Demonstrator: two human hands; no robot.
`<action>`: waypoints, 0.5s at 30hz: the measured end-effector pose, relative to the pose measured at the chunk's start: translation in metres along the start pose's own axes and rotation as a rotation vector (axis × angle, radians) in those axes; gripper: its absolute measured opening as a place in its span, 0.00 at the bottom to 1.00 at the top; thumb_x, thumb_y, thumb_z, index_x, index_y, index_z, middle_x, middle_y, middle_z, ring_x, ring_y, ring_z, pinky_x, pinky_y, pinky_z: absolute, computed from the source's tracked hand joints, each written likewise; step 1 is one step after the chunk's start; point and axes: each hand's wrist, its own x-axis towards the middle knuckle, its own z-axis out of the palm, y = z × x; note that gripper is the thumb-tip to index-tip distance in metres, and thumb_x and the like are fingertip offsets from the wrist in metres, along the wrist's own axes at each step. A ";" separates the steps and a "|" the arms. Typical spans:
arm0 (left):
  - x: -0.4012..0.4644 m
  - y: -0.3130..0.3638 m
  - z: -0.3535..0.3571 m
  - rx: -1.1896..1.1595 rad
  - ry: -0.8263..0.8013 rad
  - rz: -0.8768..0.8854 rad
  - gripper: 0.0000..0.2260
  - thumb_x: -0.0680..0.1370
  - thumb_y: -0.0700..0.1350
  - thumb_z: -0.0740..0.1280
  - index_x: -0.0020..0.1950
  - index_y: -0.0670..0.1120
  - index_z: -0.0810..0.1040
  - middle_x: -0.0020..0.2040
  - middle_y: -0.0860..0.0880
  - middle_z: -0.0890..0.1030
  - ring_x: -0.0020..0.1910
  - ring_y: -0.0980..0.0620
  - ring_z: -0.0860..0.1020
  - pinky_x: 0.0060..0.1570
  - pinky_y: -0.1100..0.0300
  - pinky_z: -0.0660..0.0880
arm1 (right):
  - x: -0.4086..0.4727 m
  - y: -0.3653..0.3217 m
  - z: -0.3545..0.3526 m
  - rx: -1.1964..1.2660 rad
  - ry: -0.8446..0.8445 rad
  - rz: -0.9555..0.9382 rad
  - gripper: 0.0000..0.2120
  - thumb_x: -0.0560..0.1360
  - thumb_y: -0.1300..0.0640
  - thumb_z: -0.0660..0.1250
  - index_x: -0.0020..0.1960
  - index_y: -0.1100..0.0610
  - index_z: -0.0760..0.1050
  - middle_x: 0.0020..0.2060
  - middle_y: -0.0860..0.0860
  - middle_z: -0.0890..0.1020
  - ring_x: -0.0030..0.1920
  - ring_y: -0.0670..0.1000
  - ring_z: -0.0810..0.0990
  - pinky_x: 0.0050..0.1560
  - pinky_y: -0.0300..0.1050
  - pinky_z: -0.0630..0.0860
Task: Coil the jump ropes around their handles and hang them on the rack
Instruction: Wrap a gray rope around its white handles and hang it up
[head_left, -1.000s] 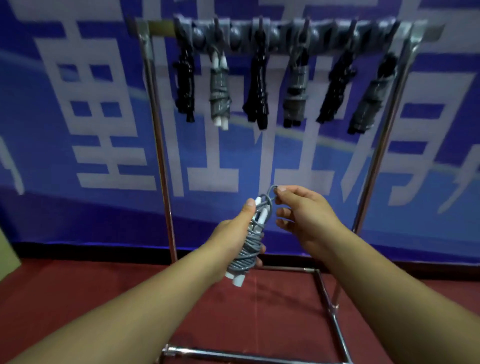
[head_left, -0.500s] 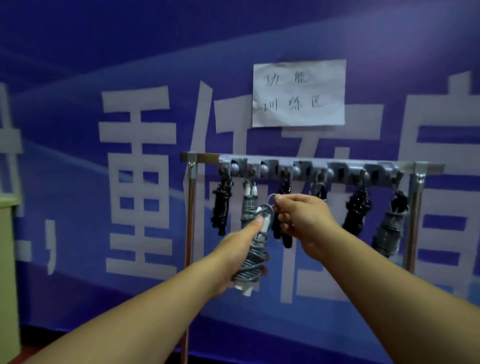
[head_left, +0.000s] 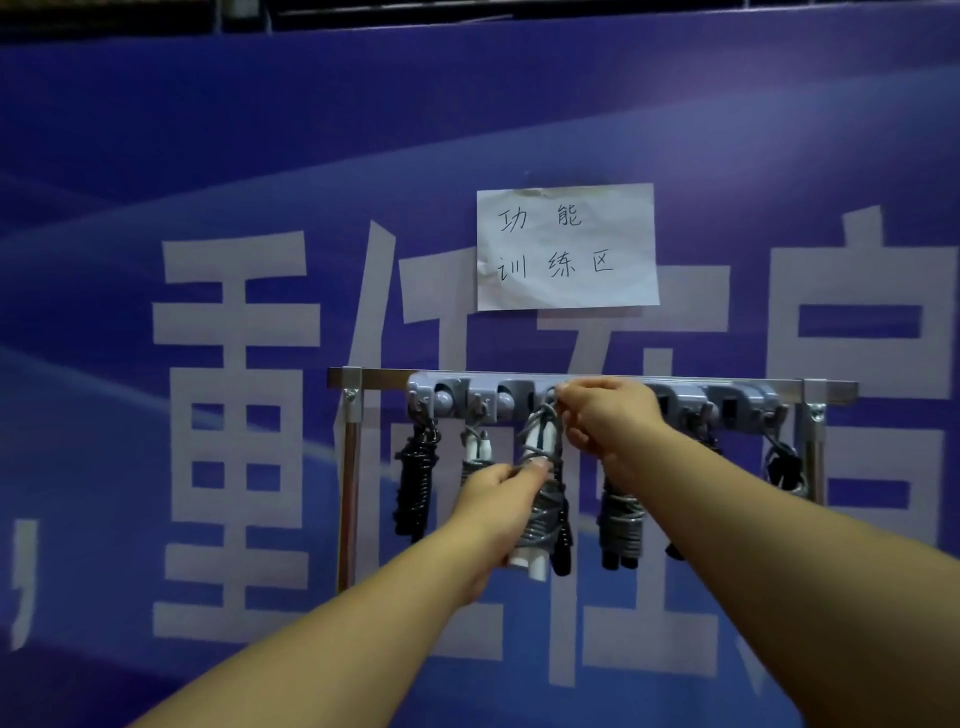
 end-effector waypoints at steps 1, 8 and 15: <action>0.000 -0.001 0.003 -0.011 0.006 -0.013 0.13 0.79 0.57 0.67 0.51 0.48 0.81 0.48 0.43 0.86 0.48 0.40 0.85 0.51 0.41 0.82 | 0.002 0.001 0.002 0.011 0.004 0.048 0.03 0.78 0.64 0.69 0.50 0.63 0.81 0.32 0.55 0.79 0.28 0.47 0.75 0.24 0.37 0.72; -0.008 -0.016 0.000 -0.009 0.071 -0.106 0.15 0.78 0.59 0.68 0.51 0.47 0.83 0.45 0.45 0.87 0.45 0.44 0.86 0.49 0.47 0.83 | -0.005 0.023 0.001 0.007 0.012 0.174 0.05 0.79 0.62 0.68 0.46 0.62 0.81 0.30 0.53 0.77 0.28 0.47 0.73 0.25 0.37 0.71; -0.047 -0.034 -0.018 0.063 0.041 -0.182 0.17 0.81 0.56 0.65 0.67 0.49 0.75 0.58 0.50 0.80 0.53 0.49 0.81 0.51 0.51 0.80 | -0.061 0.034 -0.036 -0.190 -0.048 0.129 0.07 0.80 0.60 0.67 0.45 0.61 0.79 0.31 0.54 0.74 0.26 0.49 0.68 0.24 0.39 0.64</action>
